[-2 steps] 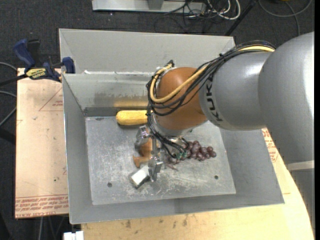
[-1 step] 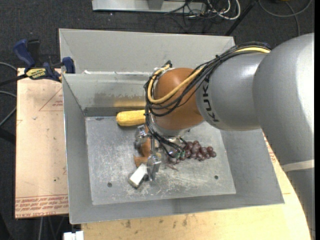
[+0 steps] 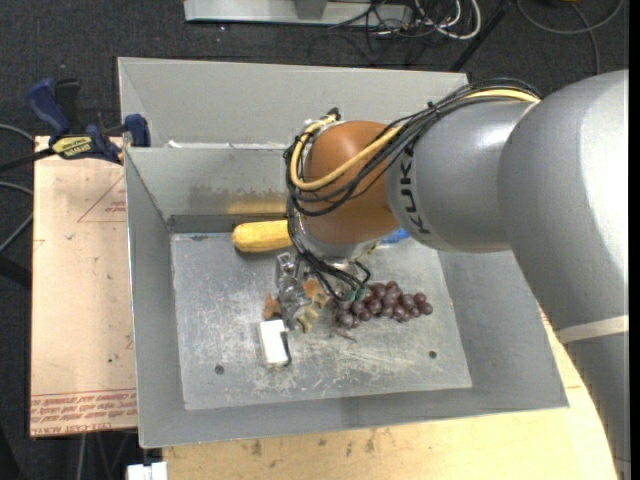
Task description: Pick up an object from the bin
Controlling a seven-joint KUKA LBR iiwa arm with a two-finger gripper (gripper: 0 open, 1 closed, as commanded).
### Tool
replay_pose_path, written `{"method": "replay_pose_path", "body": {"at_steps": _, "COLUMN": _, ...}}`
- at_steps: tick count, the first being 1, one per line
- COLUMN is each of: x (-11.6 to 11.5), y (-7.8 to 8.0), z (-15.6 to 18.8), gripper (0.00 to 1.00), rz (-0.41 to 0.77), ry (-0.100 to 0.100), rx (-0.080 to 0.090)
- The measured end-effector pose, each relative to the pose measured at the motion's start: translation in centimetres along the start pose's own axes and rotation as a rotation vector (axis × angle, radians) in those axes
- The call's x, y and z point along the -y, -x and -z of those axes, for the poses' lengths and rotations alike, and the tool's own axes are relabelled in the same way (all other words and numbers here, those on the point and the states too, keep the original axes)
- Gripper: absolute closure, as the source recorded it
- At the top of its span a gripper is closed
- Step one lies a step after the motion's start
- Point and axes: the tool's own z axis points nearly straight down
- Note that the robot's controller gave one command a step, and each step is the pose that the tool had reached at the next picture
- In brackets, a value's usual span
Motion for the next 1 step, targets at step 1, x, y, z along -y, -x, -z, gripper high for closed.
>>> {"method": "replay_pose_path", "body": {"at_steps": 1, "x": 0.0, "y": 0.0, "z": 0.0, "gripper": 1.0, "rz": 0.0, "ry": 0.0, "rx": 0.0}}
